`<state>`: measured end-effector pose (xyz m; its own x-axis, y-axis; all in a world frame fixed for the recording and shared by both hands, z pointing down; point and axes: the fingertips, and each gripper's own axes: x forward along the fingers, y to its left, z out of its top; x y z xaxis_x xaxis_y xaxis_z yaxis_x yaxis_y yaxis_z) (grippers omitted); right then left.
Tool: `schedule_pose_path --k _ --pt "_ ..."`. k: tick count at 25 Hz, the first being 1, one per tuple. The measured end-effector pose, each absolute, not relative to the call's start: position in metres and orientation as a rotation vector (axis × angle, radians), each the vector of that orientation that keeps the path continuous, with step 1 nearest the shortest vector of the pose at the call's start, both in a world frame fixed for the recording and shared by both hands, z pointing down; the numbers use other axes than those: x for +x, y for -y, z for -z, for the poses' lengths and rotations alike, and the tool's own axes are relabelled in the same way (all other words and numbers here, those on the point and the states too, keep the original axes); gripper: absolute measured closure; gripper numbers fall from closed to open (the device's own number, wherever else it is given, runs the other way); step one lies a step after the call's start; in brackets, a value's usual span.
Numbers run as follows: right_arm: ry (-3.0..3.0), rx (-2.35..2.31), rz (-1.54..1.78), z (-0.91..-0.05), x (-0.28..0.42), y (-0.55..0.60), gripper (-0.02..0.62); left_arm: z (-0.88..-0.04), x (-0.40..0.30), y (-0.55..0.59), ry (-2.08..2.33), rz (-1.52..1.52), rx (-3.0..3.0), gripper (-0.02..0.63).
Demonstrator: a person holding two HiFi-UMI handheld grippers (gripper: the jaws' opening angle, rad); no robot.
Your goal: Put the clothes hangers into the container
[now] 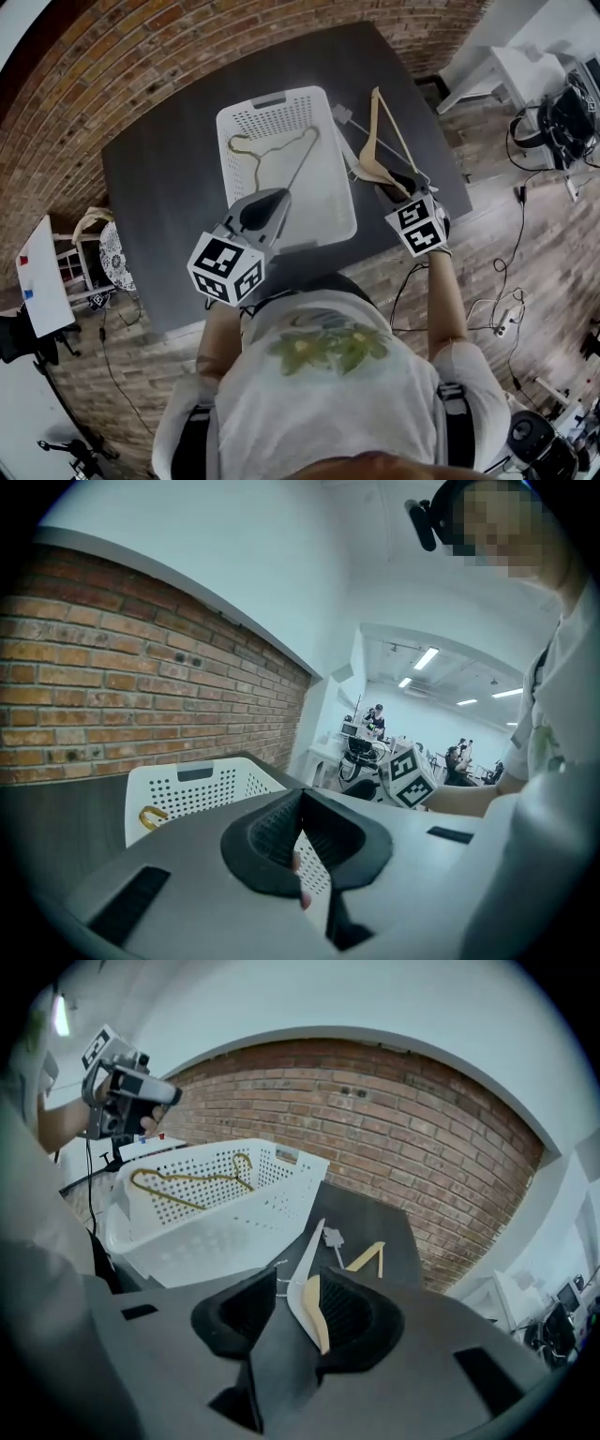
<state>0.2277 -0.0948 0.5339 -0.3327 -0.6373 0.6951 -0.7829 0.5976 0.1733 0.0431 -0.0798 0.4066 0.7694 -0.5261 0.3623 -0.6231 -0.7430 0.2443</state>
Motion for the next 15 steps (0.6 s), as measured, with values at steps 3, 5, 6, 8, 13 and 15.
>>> schedule_pose_path --k 3,5,6,8,13,15 --pt "2.031 1.098 -0.29 -0.562 0.241 0.102 0.451 -0.409 0.046 0.084 0.887 -0.394 2.599 0.577" --pt "2.009 1.081 -0.327 -0.58 0.248 0.107 0.451 -0.409 0.047 0.088 0.891 -0.394 2.59 0.577" --pt "1.996 1.07 -0.345 -0.589 0.252 0.109 0.451 -0.409 0.048 0.09 0.893 -0.394 2.587 0.577" --pt "1.968 1.046 -0.374 -0.606 0.258 0.111 0.451 -0.411 0.049 0.093 0.897 -0.399 2.581 0.577" --pt "1.921 1.019 -0.452 -0.644 0.271 0.116 0.448 -0.417 0.051 0.097 0.901 -0.418 2.555 0.577" --pt "1.902 1.017 -0.484 -0.657 0.277 0.117 0.448 -0.421 0.051 0.099 0.904 -0.423 2.544 0.577"
